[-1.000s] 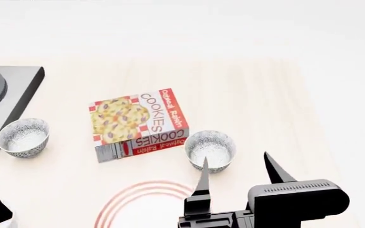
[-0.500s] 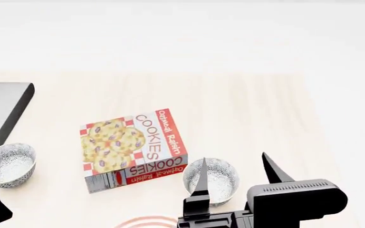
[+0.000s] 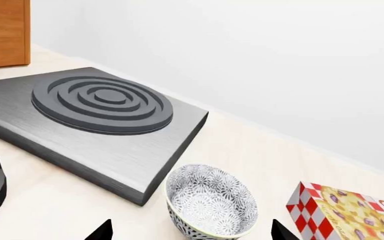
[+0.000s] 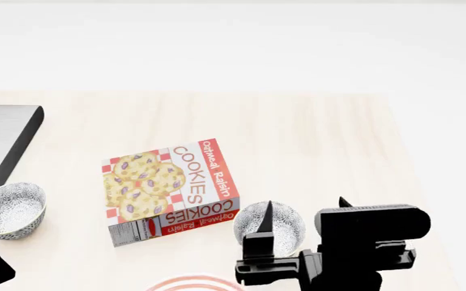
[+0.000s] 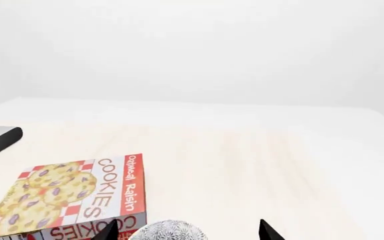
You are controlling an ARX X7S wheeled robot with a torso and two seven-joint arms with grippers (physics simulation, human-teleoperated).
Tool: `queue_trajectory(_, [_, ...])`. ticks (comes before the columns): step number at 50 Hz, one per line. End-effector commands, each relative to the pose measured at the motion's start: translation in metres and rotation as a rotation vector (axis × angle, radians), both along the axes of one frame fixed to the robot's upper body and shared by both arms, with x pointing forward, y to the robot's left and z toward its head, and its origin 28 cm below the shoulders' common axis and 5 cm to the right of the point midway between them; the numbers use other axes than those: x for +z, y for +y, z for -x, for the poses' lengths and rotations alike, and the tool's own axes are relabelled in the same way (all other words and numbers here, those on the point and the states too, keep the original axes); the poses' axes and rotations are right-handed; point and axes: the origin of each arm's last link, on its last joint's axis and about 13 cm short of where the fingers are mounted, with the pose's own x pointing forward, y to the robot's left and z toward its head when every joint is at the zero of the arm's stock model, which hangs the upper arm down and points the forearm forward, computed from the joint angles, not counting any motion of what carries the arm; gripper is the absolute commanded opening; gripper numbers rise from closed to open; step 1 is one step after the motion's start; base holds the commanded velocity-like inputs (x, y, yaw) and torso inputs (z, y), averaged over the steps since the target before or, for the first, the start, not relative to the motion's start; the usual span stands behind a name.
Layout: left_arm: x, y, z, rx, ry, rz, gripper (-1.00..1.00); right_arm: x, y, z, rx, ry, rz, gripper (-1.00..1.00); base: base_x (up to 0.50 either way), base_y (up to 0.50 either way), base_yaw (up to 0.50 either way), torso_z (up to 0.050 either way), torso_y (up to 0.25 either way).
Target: Pick the akita bowl next to the plate and place it on the plate.
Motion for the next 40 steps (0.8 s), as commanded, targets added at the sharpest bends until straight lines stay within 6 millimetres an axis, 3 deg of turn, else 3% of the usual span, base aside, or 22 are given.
queue_trajectory(1, [0.000, 0.001, -0.001, 0.003, 0.003, 0.007, 1.00, 0.013, -0.005, -0.020, -0.032, 0.092, 0.063, 1.00, 0.00, 0.00, 0.00, 0.000, 0.000])
queue_trajectory(4, [-0.001, 0.001, -0.001, 0.002, 0.003, 0.008, 1.00, 0.019, -0.007, -0.028, -0.041, 0.081, 0.142, 1.00, 0.00, 0.00, 0.00, 0.000, 0.000])
queue_trajectory(7, [-0.001, 0.001, 0.000, 0.000, 0.004, 0.009, 1.00, 0.027, -0.007, -0.036, -0.022, 0.113, 0.095, 1.00, 0.00, 0.00, 0.00, 0.000, 0.000])
queue_trajectory(14, [-0.001, 0.001, 0.000, -0.001, 0.004, 0.009, 1.00, 0.041, -0.006, -0.052, -0.057, 0.080, 0.163, 1.00, 0.00, 0.00, 0.00, 0.000, 0.000])
queue_trajectory(20, [-0.002, 0.002, 0.000, -0.002, 0.003, 0.008, 1.00, 0.043, -0.008, -0.067, -0.029, 0.194, 0.142, 1.00, 0.00, 0.00, 0.00, 0.000, 0.000])
queue_trajectory(40, [-0.001, 0.002, -0.001, 0.009, 0.007, 0.007, 1.00, 0.048, -0.015, -0.104, -0.012, 0.345, 0.070, 1.00, 0.00, 0.00, 0.00, 0.000, 0.000])
